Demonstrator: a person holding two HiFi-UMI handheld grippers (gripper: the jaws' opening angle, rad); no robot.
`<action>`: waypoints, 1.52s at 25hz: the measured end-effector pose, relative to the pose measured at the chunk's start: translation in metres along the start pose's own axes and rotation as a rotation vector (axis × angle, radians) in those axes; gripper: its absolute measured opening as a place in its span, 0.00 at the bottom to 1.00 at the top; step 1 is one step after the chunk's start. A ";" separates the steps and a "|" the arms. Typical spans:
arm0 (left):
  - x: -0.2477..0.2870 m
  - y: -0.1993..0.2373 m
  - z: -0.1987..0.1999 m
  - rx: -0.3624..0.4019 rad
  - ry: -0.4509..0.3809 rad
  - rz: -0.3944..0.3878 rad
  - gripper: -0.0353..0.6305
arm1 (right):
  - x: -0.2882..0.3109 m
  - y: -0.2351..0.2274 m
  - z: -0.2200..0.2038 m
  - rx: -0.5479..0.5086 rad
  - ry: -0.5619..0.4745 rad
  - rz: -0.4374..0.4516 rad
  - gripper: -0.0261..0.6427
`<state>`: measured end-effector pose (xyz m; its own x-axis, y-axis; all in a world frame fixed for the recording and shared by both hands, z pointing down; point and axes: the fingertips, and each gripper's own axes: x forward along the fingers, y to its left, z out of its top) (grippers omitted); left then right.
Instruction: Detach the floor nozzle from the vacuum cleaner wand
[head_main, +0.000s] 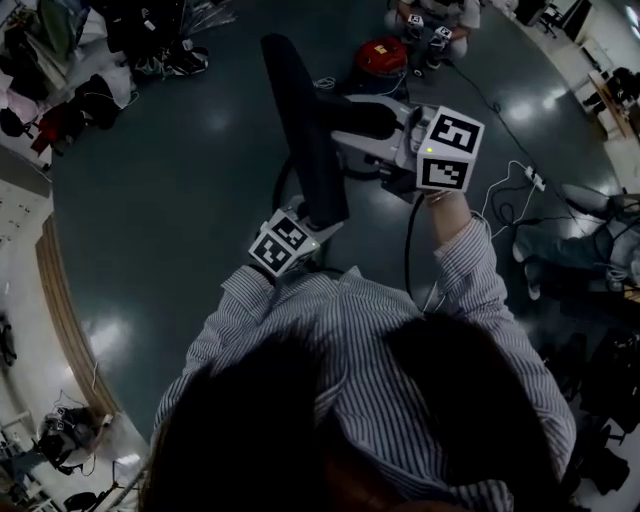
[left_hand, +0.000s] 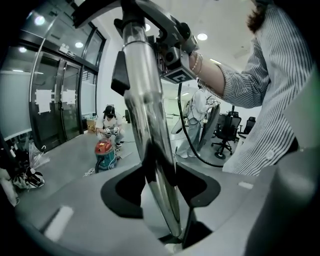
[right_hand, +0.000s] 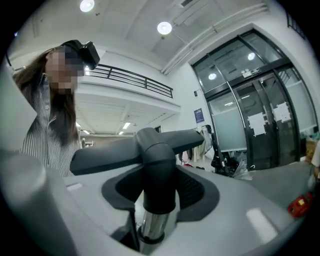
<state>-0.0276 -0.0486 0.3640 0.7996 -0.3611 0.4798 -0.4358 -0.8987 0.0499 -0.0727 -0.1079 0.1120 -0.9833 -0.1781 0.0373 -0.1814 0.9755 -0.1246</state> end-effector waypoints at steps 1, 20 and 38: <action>0.001 -0.001 0.001 -0.005 -0.004 0.001 0.36 | -0.001 0.000 -0.001 -0.001 0.004 0.002 0.31; 0.022 -0.021 0.033 -0.072 -0.160 -0.069 0.33 | -0.060 -0.011 0.017 0.157 -0.229 -0.207 0.31; 0.019 -0.048 0.051 -0.123 -0.224 -0.159 0.33 | -0.088 -0.010 0.032 0.250 -0.337 -0.215 0.31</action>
<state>0.0292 -0.0246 0.3262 0.9272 -0.2760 0.2531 -0.3332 -0.9165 0.2214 0.0149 -0.1058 0.0782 -0.8652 -0.4453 -0.2306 -0.3389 0.8581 -0.3857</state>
